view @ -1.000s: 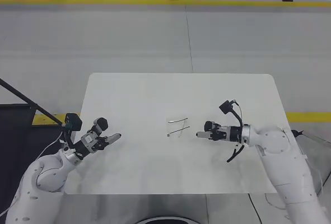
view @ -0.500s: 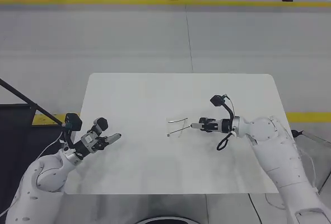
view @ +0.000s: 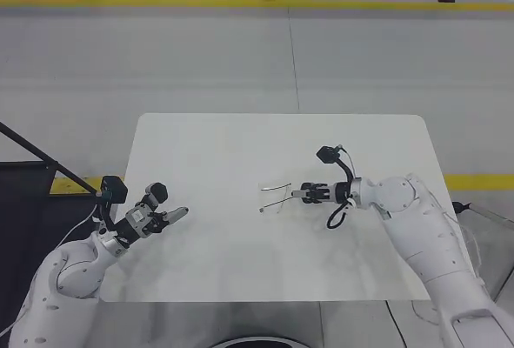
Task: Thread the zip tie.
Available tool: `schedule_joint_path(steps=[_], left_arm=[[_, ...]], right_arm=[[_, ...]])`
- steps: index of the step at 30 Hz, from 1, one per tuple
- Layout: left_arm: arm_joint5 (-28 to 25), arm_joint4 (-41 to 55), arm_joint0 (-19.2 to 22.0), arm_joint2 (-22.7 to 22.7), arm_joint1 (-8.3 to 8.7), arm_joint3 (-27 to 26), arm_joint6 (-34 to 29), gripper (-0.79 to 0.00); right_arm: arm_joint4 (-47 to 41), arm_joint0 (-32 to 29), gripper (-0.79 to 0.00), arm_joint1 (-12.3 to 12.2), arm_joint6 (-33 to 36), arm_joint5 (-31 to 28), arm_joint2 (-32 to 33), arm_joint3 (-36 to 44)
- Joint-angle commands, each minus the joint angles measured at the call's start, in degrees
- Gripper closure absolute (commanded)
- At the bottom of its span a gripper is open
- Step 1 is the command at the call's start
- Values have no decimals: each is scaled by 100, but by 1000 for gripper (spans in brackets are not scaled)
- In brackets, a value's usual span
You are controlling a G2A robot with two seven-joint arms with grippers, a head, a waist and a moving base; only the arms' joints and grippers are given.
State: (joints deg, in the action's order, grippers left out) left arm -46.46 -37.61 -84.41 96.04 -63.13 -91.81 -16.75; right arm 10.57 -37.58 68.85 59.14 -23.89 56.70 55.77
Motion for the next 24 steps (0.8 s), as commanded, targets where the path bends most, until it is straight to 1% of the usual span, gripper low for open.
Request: schedule_joint_path(steps=[1,7,11,19,24], left_arm=[[0,0,0,0,0,0,0,-785],[0,0,0,0,0,0,0,-785],[0,0,0,0,0,0,0,-785],[0,0,0,0,0,0,0,-785],[0,0,0,0,0,0,0,-785]], right_arm=[[-17,47,-360,16,-7,1,-39,-76],[-63,160,-326,56,-27,-32,-135,-256],[-102,209,-225,77,-1,-72,-188,-330],[-208,275,-237,105,63,-156,-258,-439],[-218,302,-228,120,79,-169,-309,-466]])
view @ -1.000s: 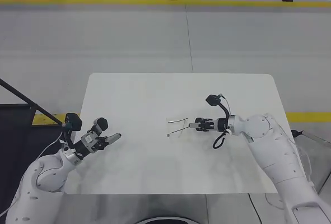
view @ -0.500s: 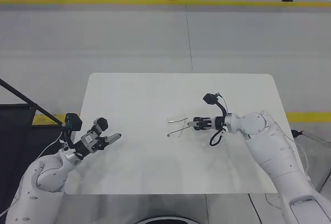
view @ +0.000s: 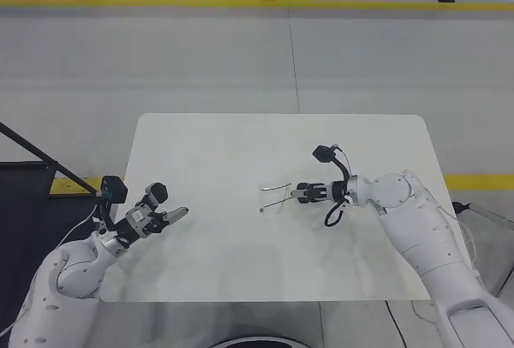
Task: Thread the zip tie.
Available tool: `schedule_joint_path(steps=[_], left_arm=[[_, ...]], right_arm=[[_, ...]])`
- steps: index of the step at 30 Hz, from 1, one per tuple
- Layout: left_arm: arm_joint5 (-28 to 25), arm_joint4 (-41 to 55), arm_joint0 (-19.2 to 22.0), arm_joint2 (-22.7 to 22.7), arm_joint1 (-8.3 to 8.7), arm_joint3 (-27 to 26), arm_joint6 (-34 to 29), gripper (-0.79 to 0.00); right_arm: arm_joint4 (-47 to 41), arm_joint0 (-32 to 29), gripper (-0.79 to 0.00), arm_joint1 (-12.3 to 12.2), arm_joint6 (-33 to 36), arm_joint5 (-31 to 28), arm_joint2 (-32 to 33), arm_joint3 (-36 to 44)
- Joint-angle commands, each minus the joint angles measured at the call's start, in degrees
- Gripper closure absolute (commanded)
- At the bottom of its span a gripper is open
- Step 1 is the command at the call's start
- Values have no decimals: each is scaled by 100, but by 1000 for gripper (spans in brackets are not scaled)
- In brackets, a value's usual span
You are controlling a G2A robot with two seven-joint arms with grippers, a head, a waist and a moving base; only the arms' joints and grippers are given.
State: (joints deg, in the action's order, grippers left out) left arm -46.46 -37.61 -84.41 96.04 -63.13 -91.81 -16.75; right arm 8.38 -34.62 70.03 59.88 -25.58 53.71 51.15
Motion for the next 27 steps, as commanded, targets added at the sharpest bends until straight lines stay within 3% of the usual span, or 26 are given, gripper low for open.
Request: schedule_joint_path(steps=[1,14,20,27], left_arm=[[0,0,0,0,0,0,0,-785],[0,0,0,0,0,0,0,-785],[0,0,0,0,0,0,0,-785],[0,0,0,0,0,0,0,-785]], right_arm=[[5,9,-225,6,0,6,-20,-13],[-36,74,-117,33,43,-6,-104,-97],[-96,89,-6,41,57,-44,-121,-122],[-191,86,0,20,74,-123,-62,-115]])
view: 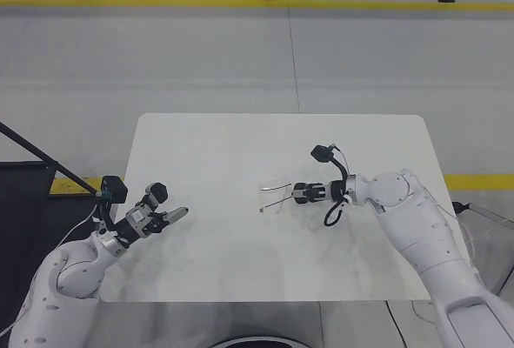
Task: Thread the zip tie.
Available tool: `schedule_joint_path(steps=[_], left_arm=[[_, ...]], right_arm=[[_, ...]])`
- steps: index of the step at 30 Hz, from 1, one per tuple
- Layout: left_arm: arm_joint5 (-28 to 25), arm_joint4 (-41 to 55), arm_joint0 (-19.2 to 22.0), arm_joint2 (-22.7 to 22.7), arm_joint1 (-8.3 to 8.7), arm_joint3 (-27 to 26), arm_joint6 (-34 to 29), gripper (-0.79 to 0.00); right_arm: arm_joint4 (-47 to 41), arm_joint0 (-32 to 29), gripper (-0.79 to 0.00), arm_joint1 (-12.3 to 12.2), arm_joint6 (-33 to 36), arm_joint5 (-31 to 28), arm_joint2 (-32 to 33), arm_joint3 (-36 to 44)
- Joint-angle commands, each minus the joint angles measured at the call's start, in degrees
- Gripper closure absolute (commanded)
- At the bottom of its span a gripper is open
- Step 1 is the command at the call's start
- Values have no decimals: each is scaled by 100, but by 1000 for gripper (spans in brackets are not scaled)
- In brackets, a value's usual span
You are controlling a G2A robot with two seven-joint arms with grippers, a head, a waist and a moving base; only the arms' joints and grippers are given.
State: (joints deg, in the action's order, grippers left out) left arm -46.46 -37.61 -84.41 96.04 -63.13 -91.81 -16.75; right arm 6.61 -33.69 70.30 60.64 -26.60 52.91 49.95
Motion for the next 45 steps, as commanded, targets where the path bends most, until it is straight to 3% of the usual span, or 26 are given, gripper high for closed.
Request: schedule_joint_path(steps=[1,11,16,19,24,28,40,45], left_arm=[[0,0,0,0,0,0,0,-785],[42,-115,24,8,15,-80,47,-785],[-516,-442,200,114,74,-246,104,-785],[-1106,-609,390,107,127,-258,-1,-785],[-1154,-726,768,-368,276,-492,-400,-785],[-1154,66,1026,-909,472,-463,-689,-785],[-1154,66,1026,-909,472,-463,-689,-785],[-1154,-292,1224,-1302,482,-660,-911,-785]], right_arm=[[-31,-17,0,-17,-5,-41,41,11],[-379,-375,0,-258,78,-685,618,510],[-658,-850,0,-491,605,-1077,1100,1417],[-716,-1210,0,-646,751,-952,1335,2219],[-858,-1701,0,-901,985,-719,1594,3370],[-880,-1885,0,-1036,1090,-613,1638,3856],[-830,-1922,0,-1058,1080,-560,1604,3916],[-964,-1786,0,-1036,1092,-540,1368,3930]])
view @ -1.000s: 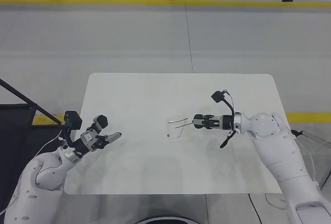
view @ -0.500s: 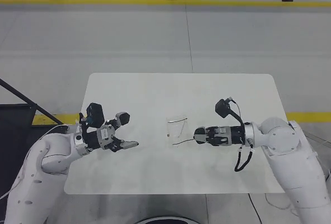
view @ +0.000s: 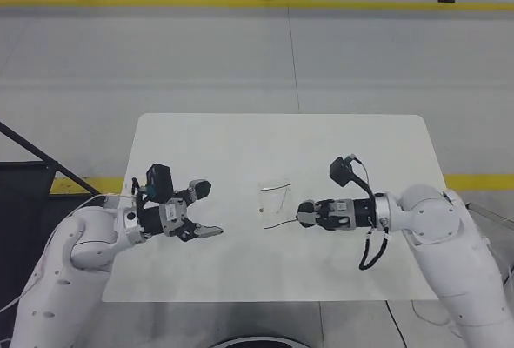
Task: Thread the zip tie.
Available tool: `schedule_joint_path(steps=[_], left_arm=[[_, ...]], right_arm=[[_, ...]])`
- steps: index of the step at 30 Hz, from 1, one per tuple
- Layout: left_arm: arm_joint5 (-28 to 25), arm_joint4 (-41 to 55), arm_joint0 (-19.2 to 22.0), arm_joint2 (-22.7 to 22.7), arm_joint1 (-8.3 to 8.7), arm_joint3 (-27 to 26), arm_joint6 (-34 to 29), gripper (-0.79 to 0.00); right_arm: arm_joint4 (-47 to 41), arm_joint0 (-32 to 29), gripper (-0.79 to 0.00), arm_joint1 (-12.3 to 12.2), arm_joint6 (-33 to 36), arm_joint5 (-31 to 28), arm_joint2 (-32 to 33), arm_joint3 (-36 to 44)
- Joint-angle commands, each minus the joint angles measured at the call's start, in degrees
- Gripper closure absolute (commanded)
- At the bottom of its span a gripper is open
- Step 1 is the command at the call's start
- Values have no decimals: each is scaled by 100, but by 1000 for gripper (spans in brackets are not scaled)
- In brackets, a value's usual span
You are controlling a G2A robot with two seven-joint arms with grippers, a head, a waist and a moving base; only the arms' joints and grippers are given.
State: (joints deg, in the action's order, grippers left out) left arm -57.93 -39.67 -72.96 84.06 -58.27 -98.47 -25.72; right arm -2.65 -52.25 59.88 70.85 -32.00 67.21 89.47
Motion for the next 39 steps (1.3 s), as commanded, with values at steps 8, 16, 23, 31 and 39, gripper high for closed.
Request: schedule_joint_path(steps=[8,16,23,31,39], left_arm=[[-7,-187,750,-1110,106,207,218,-736],[-7,-544,1167,-1900,368,391,765,-376],[-7,-763,1425,-2432,615,551,1363,-339],[-7,-865,1792,-3033,828,723,1927,-360],[-7,-962,2121,-3479,879,981,2346,-336]], right_arm=[[-198,576,0,71,277,134,-607,-207],[-390,954,0,114,261,118,-988,-415],[-469,1096,0,122,197,53,-1116,-548],[-438,1212,0,139,202,59,-1302,-575],[-439,1306,0,163,156,38,-1427,-622]])
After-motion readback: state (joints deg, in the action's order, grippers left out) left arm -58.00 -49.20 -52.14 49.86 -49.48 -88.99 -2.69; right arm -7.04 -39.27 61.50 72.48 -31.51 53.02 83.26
